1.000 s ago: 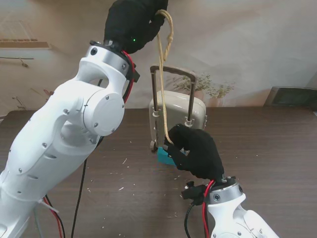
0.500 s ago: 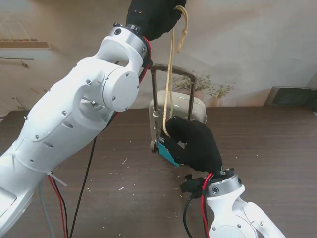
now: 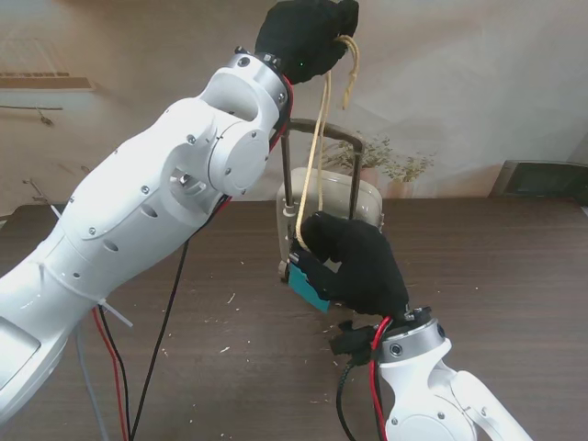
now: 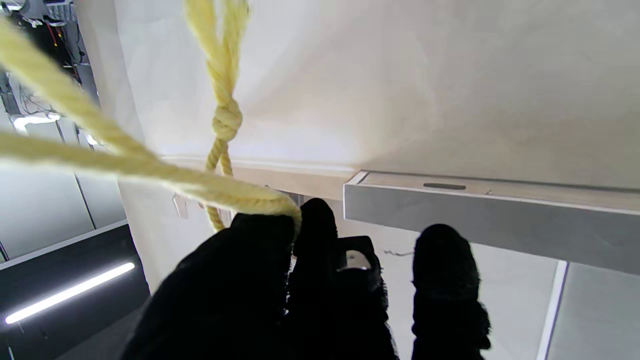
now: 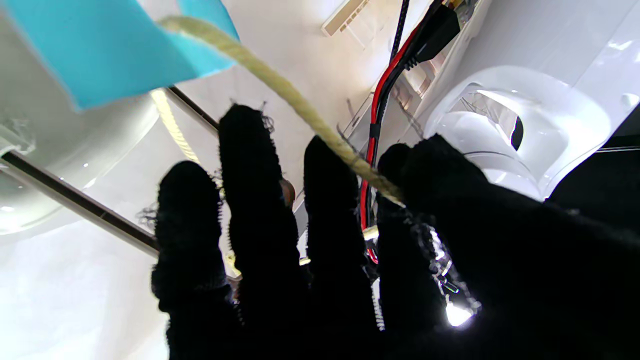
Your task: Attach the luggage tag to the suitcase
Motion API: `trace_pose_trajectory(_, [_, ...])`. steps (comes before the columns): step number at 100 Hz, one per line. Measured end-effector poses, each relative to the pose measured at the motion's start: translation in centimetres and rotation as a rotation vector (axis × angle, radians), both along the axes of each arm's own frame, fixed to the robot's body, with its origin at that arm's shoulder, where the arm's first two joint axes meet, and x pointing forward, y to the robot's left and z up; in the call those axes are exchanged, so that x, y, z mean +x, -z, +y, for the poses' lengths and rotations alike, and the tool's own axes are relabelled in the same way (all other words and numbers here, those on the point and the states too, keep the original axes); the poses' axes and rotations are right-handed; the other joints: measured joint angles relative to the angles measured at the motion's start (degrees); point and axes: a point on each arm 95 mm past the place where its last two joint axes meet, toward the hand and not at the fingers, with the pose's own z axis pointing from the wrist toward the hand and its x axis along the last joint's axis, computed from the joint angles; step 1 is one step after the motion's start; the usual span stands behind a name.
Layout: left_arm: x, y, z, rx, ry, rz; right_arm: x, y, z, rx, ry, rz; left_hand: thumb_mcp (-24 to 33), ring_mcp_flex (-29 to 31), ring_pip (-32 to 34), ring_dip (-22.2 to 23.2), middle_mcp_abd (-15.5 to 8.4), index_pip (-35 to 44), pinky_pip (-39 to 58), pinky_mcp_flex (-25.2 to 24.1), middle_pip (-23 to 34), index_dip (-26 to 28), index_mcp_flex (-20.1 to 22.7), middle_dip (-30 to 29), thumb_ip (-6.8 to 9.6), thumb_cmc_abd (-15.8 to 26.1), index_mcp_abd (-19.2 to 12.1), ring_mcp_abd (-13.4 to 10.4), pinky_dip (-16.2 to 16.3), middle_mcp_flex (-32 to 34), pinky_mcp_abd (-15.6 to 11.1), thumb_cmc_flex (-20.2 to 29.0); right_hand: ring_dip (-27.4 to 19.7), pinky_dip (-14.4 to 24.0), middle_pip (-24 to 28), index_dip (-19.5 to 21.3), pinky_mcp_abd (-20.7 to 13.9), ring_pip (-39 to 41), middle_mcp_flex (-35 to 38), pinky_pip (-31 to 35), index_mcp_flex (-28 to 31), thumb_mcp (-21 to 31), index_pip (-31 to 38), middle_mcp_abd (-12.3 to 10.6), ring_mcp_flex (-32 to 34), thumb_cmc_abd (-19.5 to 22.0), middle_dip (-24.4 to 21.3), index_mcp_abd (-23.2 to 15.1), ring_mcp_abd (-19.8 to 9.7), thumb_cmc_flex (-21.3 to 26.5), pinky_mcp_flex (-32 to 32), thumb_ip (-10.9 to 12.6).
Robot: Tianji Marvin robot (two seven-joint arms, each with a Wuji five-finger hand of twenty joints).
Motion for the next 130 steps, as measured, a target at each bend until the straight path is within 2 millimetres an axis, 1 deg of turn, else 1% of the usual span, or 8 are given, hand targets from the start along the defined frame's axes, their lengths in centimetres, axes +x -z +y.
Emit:
trace_pose_trajectory(13, [0.4, 0.5, -0.1, 0.016, 0.007, 0.011, -0.1, 0.1, 0.0, -0.001, 0.001, 0.003, 0.0, 0.0, -0.7, 0.0, 0.0, -2.5, 0.0, -0.5, -1.4, -2.8, 3.2, 0.0, 0.05, 0.0, -5.0, 0.0, 0.0, 0.1, -0.2, -0.5, 0.0, 0.0, 0.0, 0.0, 0.0, 0.0, 0.0, 0.0, 0.0, 0.0, 0.0, 0.0, 0.0, 0.0, 0.0, 0.0, 0.0, 0.0, 0.2, 0.0])
trace_pose_trajectory(29, [0.7, 0.9, -0.3, 0.039, 0.005, 0.043, -0.2, 0.1, 0.0, -0.009, 0.003, 0.000, 0.0, -1.4, -1.5, 0.0, -0.4, -7.2, 0.0, -0.9, -3.1, -6.1, 7.9, 0.0, 0.60, -1.5, -6.7, -0.1, 0.0, 0.1, -0.6, -2.9, 0.0, 0.0, 0.0, 0.0, 0.0, 0.0, 0.0, 0.0, 0.0, 0.0, 0.0, 0.0, 0.6, 0.0, 0.0, 0.0, 0.0, 0.0, 0.4, 0.0])
trace_pose_trajectory(44, [0.7, 1.3, 0.0, 0.153, -0.035, 0.006, -0.3, 0.2, 0.1, -0.007, 0.002, 0.006, -0.6, -6.7, -4.0, 0.0, -1.6, -11.3, -0.8, -2.8, -6.0, -8.2, 10.1, 0.0, 1.16, -1.5, -13.4, -1.4, -0.2, -2.8, -2.9, -5.9, 0.0, 0.0, 0.0, 0.0, 0.0, 0.1, 0.0, 0.0, 0.0, 0.0, 0.0, 0.0, 0.7, 0.0, 0.0, 0.0, 0.0, 0.0, 0.5, 0.0])
trace_pose_trajectory(65, [0.5, 1.3, 0.6, 0.176, -0.034, 0.010, -0.3, 0.2, 0.2, -0.005, 0.000, 0.008, -3.6, -10.1, -5.9, 0.0, -2.4, -19.2, -2.7, -4.8, -6.8, -13.3, 11.2, -8.7, 1.22, -1.5, -13.5, -2.6, -0.5, -5.5, -3.6, -8.6, 0.0, 0.0, 0.0, 0.0, 0.0, 0.1, 0.0, 0.0, 0.0, 0.0, 0.0, 0.0, 0.7, 0.0, 0.0, 0.0, 0.0, 0.0, 0.5, 0.0])
trace_pose_trajectory(93, [0.4, 1.1, 0.9, 0.192, -0.041, 0.017, -0.4, 0.2, 0.3, 0.000, 0.000, 0.010, -9.5, -11.0, -7.9, 0.0, -2.4, -36.8, -2.8, -5.4, -6.9, -19.3, 11.6, -9.6, 1.85, 1.0, -12.2, -2.9, -0.5, -7.0, -3.6, -16.5, 0.0, 0.0, 0.0, 0.0, 0.0, 0.1, 0.0, 0.0, 0.0, 0.0, 0.0, 0.0, 0.7, 0.0, 0.0, 0.0, 0.0, 0.0, 0.6, 0.0])
trace_pose_trajectory(96, [0.4, 1.1, 0.9, 0.191, -0.042, 0.016, -0.4, 0.2, 0.3, 0.000, 0.000, 0.010, -10.2, -11.0, -7.9, 0.0, -2.4, -38.1, -2.9, -5.5, -6.9, -20.0, 11.5, -9.6, 1.85, 1.0, -10.4, -2.9, -0.5, -7.1, -3.6, -16.6, 0.0, 0.0, 0.0, 0.0, 0.0, 0.1, 0.0, 0.0, 0.0, 0.0, 0.0, 0.0, 0.7, 0.0, 0.0, 0.0, 0.0, 0.0, 0.6, 0.0])
trace_pose_trajectory(102, [0.3, 1.0, 1.0, 0.189, -0.043, 0.015, -0.4, 0.3, 0.4, -0.001, 0.001, 0.012, -12.3, -11.0, -8.0, 0.0, -2.4, -39.7, -2.9, -5.5, -6.9, -20.8, 11.6, -9.6, 1.85, 1.6, -6.9, -2.9, -0.5, -7.1, -3.7, -17.2, 0.0, 0.0, 0.0, 0.0, 0.0, 0.1, 0.0, 0.0, 0.0, 0.0, 0.0, 0.0, 0.7, 0.0, 0.0, 0.0, 0.0, 0.0, 0.6, 0.0])
trace_pose_trajectory(130, [-0.1, 0.4, 1.8, 0.125, -0.058, -0.039, -0.5, 0.3, 0.5, 0.001, 0.001, 0.017, -16.4, -11.0, -8.0, 0.0, -2.4, -41.0, -2.9, -5.5, -6.9, -21.5, 11.6, -9.6, 1.85, 4.5, -6.7, -3.0, -0.5, -7.1, -3.7, -18.3, 0.0, 0.0, 0.0, 0.0, 0.0, 0.1, 0.0, 0.0, 0.0, 0.0, 0.0, 0.0, 0.7, 0.0, 0.0, 0.0, 0.0, 0.0, 0.6, 0.0])
